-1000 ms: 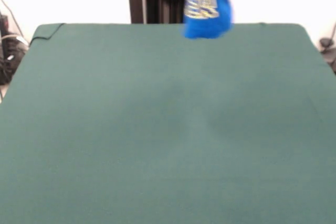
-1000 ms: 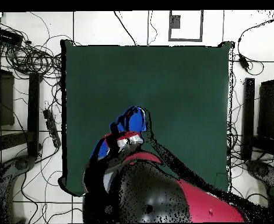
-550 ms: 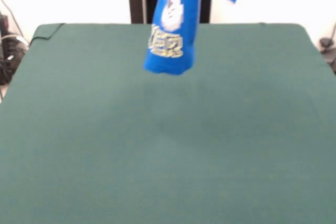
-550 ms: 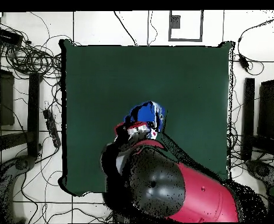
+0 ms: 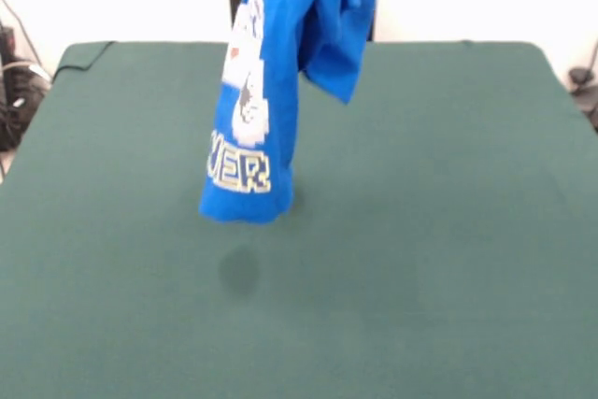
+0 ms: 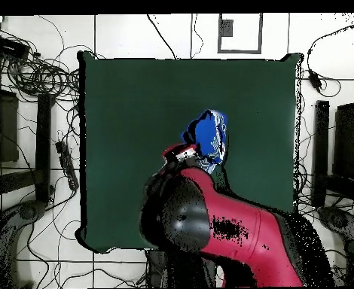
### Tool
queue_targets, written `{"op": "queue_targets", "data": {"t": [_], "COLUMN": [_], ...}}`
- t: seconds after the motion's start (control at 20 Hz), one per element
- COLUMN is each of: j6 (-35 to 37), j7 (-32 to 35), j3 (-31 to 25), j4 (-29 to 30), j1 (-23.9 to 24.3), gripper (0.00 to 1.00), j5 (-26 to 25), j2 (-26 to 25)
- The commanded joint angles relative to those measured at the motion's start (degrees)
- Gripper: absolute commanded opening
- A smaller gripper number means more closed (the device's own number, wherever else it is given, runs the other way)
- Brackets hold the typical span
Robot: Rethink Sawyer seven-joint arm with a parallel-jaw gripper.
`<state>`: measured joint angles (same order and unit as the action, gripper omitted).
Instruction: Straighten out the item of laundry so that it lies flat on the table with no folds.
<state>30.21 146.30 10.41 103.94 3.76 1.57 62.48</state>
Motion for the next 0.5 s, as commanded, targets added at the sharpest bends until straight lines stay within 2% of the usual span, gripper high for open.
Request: {"op": "queue_targets", "data": {"t": [0.05, 0.5], "j6": [-2.9, -6.1], "j7": [-11.5, -7.9], "j3": [-9.4, -11.6], "j4": [7.8, 6.7], "j1": [2.0, 5.0], "gripper": [0.0, 0.0], "j5": [-7.4, -14.5], "j2": [-6.1, -8.5]}}
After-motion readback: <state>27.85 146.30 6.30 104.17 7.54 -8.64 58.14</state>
